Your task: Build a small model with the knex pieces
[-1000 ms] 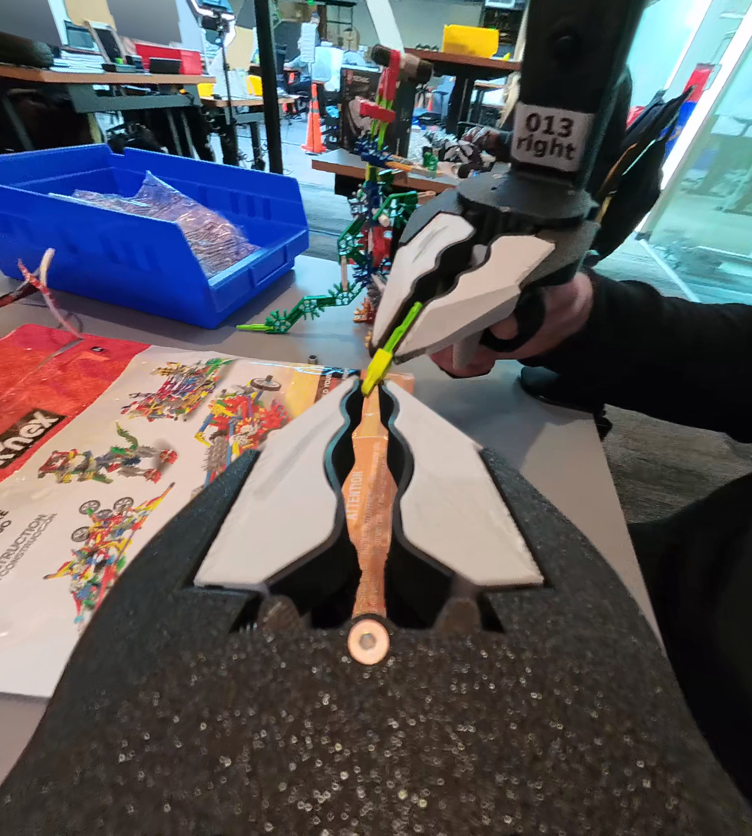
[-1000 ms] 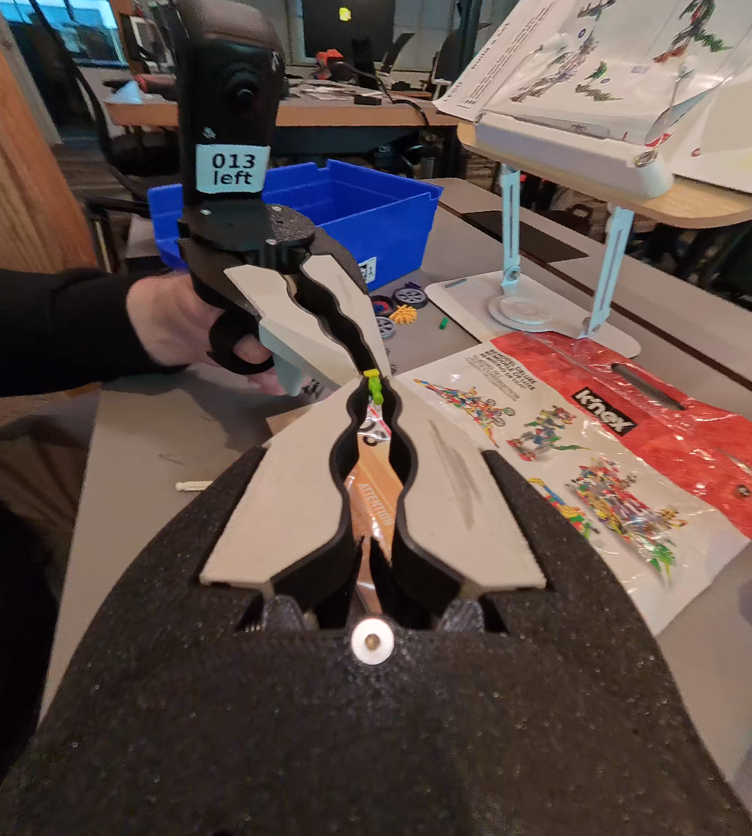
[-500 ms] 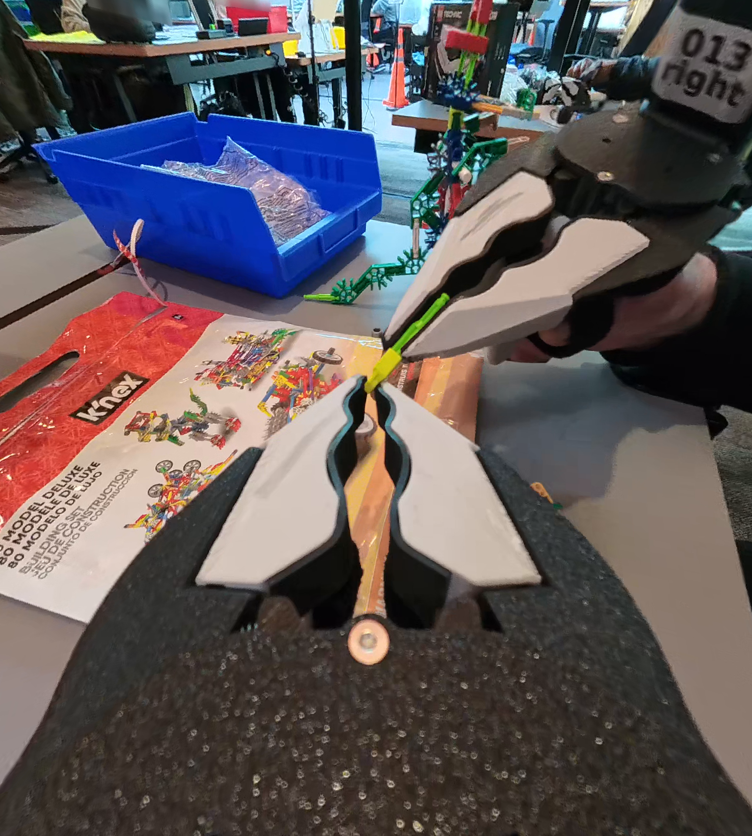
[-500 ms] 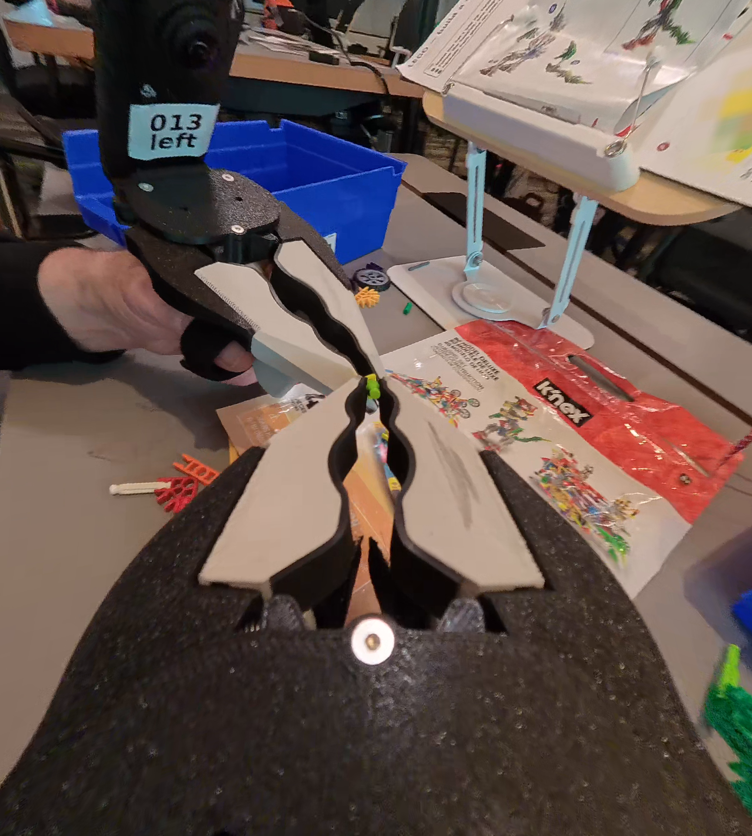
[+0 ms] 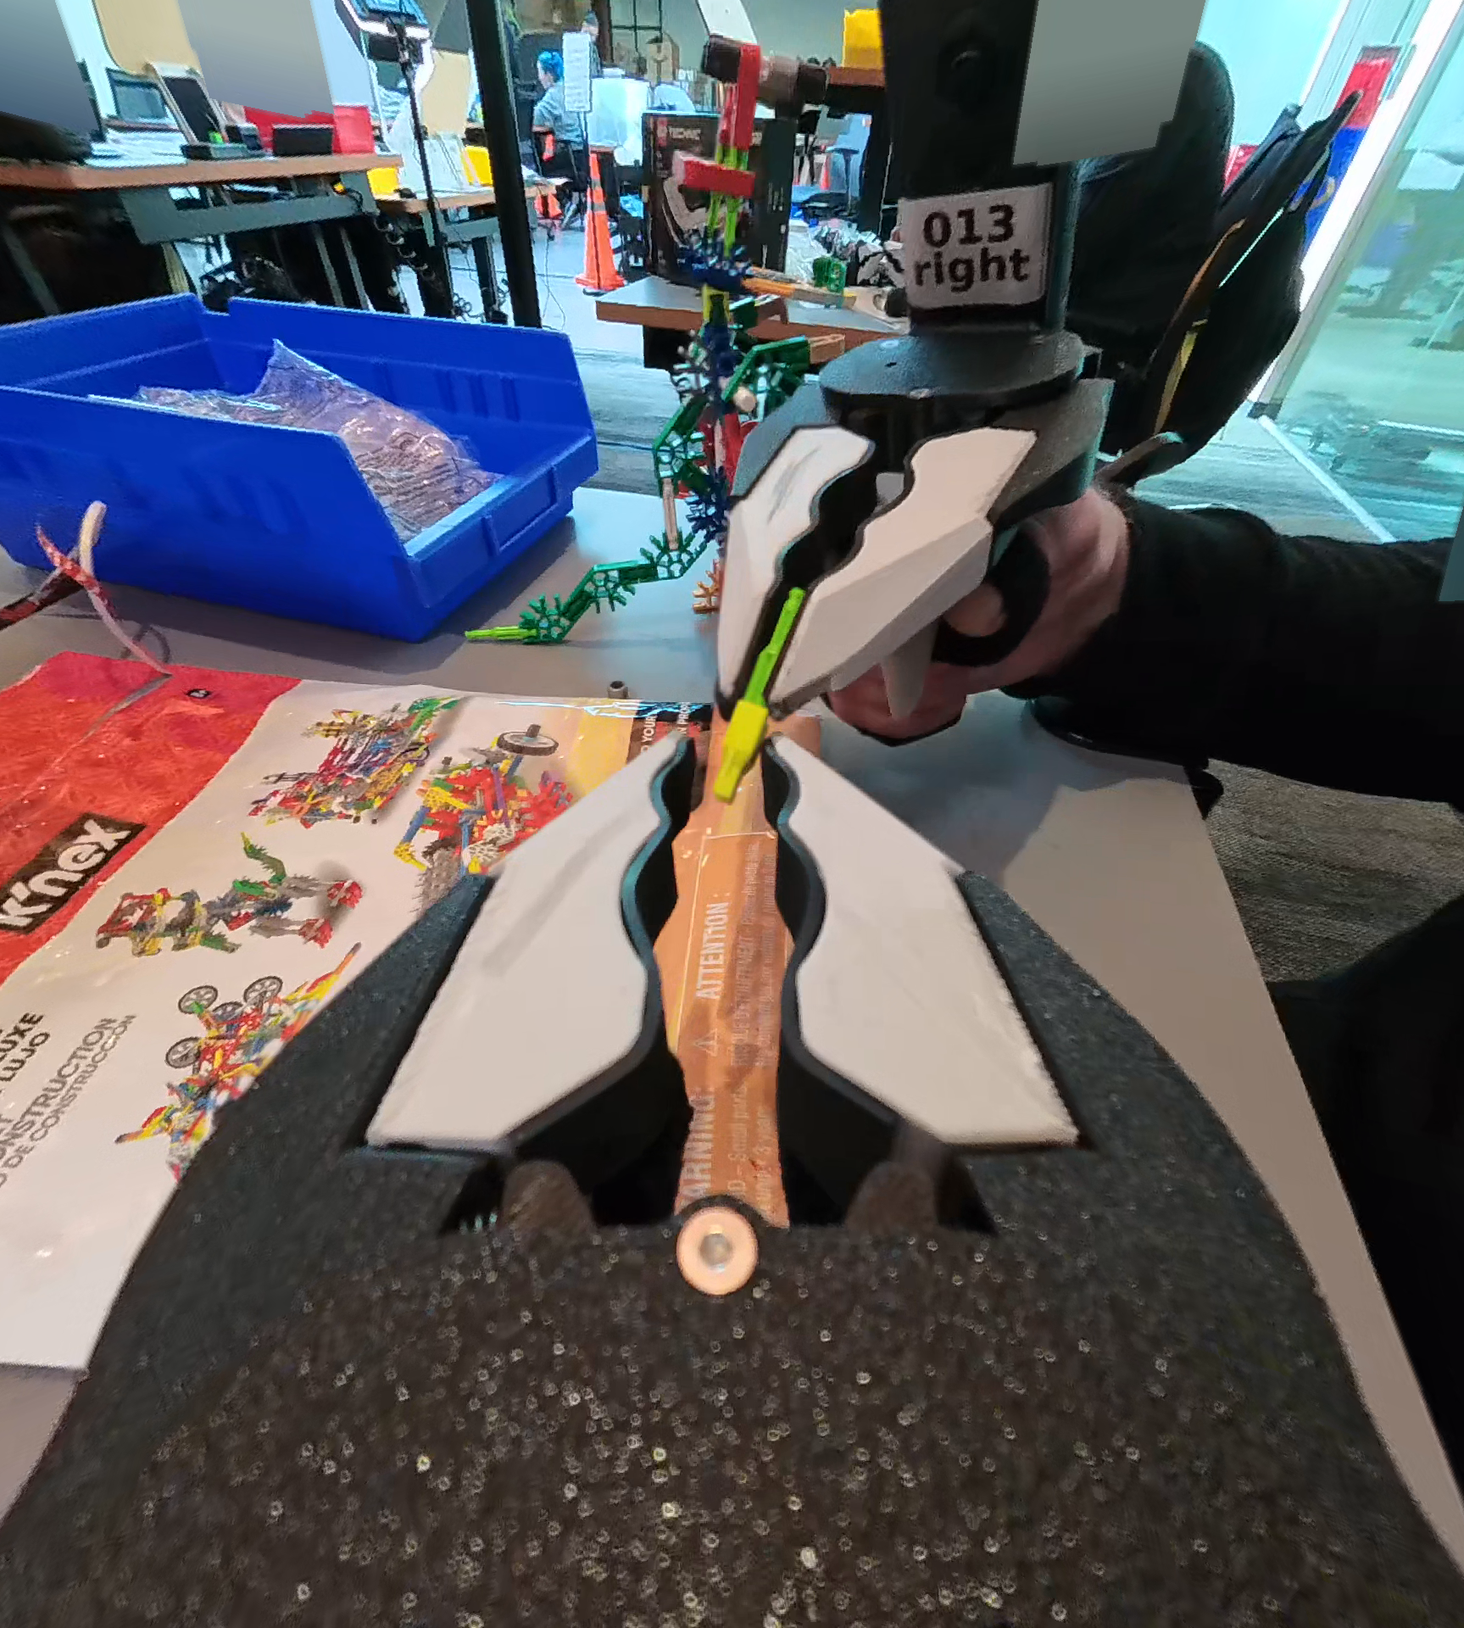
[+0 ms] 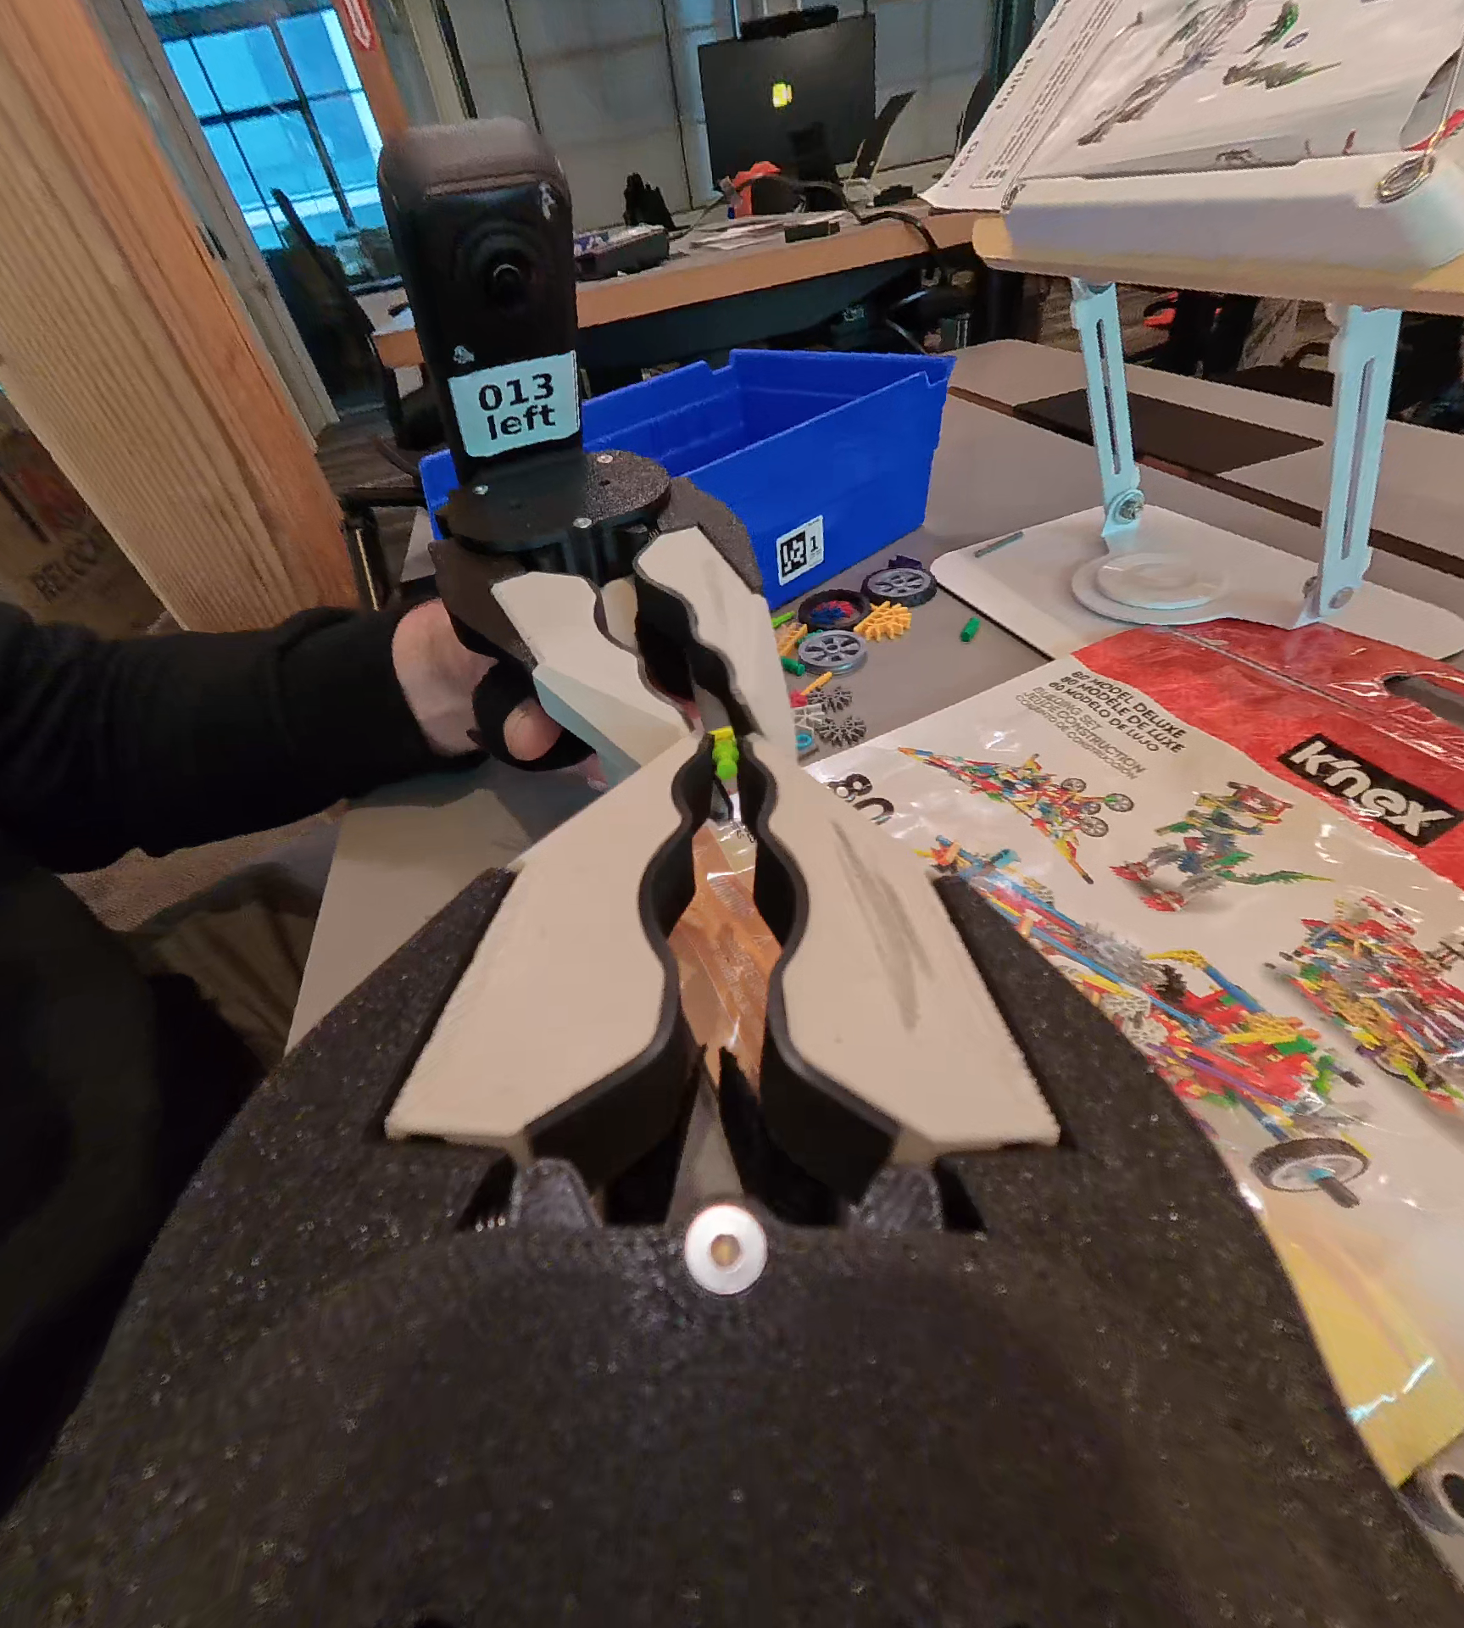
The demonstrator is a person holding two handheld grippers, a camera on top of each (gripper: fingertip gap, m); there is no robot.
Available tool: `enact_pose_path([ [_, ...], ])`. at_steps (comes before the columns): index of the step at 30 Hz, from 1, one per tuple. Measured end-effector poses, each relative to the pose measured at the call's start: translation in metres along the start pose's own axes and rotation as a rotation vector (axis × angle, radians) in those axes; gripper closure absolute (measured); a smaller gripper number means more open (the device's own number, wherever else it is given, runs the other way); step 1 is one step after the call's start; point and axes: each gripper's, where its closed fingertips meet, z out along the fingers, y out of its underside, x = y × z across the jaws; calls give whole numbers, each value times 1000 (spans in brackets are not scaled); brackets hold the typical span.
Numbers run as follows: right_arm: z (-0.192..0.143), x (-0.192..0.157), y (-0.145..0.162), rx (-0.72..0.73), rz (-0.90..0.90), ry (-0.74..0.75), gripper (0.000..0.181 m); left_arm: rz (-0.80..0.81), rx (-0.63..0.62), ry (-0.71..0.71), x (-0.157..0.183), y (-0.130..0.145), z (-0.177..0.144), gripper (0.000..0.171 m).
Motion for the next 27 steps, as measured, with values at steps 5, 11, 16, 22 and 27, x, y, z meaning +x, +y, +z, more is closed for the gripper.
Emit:
enact_pose_path([
  [5, -1, 0, -2, 18, 13, -9, 181, -5, 30, 22, 4, -4, -2, 166],
  [11, 0, 5, -2, 17, -44, 51, 180, 3, 32, -20, -1, -3, 1, 168],
  [16, 1, 11, 0, -3, -128, 138, 180, -62, 18, -45, -6, -1, 3, 168],
  [22, 1, 19, 0, -41, -279, 277, 180, -185, 27, -59, -14, 0, 8, 168],
  [27, 2, 23, 1, -92, -435, 392, 180, -222, 21, -86, -20, 1, 11, 167],
])
